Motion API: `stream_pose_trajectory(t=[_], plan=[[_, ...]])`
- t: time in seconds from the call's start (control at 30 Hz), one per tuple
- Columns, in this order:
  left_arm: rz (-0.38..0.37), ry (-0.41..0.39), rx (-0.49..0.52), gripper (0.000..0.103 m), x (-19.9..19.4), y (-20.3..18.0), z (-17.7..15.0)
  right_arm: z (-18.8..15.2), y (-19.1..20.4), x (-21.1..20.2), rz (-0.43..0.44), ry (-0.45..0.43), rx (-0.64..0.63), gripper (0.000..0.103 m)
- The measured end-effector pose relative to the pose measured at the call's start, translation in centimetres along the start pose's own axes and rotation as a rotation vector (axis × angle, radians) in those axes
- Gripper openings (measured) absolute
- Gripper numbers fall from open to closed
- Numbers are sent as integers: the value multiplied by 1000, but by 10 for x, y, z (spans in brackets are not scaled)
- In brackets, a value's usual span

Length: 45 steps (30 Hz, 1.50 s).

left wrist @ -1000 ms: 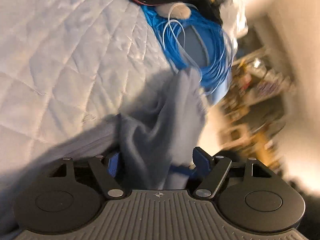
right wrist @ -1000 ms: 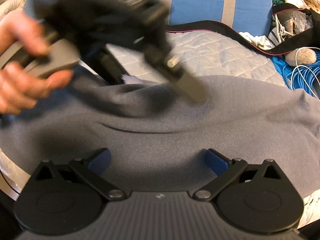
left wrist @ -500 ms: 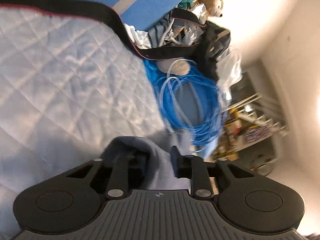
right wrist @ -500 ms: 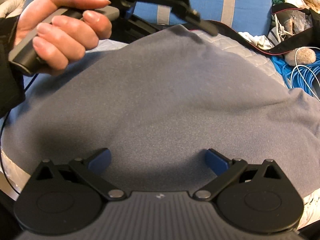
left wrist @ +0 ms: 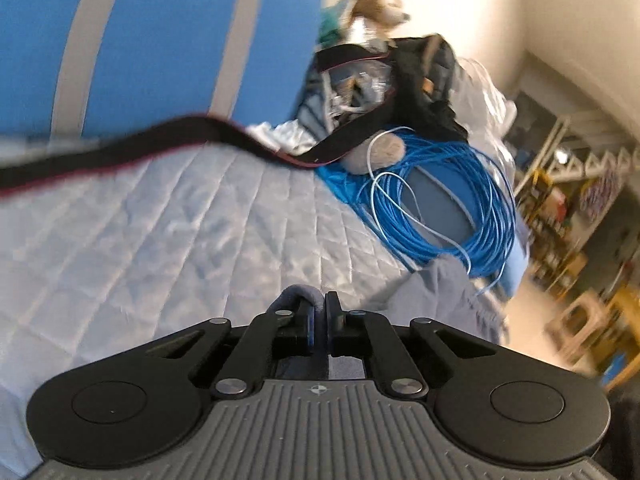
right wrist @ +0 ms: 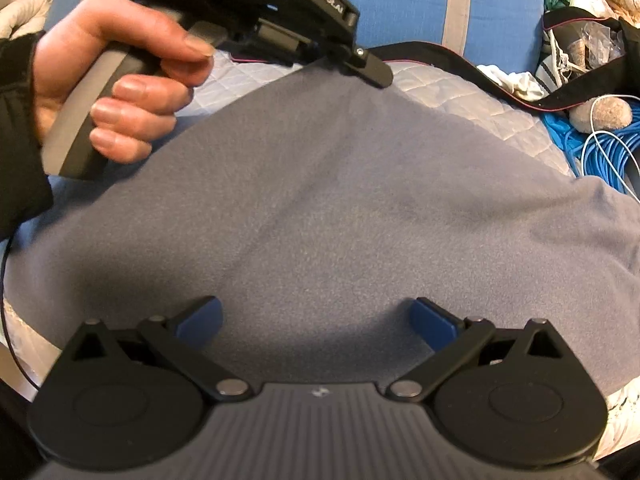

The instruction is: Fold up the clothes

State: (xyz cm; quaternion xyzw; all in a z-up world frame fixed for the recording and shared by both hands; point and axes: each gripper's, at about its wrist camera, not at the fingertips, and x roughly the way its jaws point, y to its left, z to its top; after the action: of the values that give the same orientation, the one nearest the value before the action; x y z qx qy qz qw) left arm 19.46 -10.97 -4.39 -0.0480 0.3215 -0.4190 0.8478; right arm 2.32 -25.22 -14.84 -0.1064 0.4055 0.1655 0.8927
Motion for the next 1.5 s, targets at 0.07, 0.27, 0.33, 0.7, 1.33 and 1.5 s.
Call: stream_pose_trajectory(t=[0.07,0.27,0.33,0.7,1.33,1.5], plan=[[30,1,120,5,-3,-22,-1,0,-1,0,0,0,-1,103],[40,76,392,6,-8,-77,-21,0,-2,1,3,-4,-5,103],[41,111,418,7,-9,-83,-29,0,-2,0,5,-4,-6,103],[-76,193,148,55,4,-23,-25,3,1,2,0,1,-6,103],[-393,283,-664,8,95,91,-7,5,1,3,7,11,-5,103],[-272,278,-639,4,100,96,-12,2,1,1,5,2,2,103]])
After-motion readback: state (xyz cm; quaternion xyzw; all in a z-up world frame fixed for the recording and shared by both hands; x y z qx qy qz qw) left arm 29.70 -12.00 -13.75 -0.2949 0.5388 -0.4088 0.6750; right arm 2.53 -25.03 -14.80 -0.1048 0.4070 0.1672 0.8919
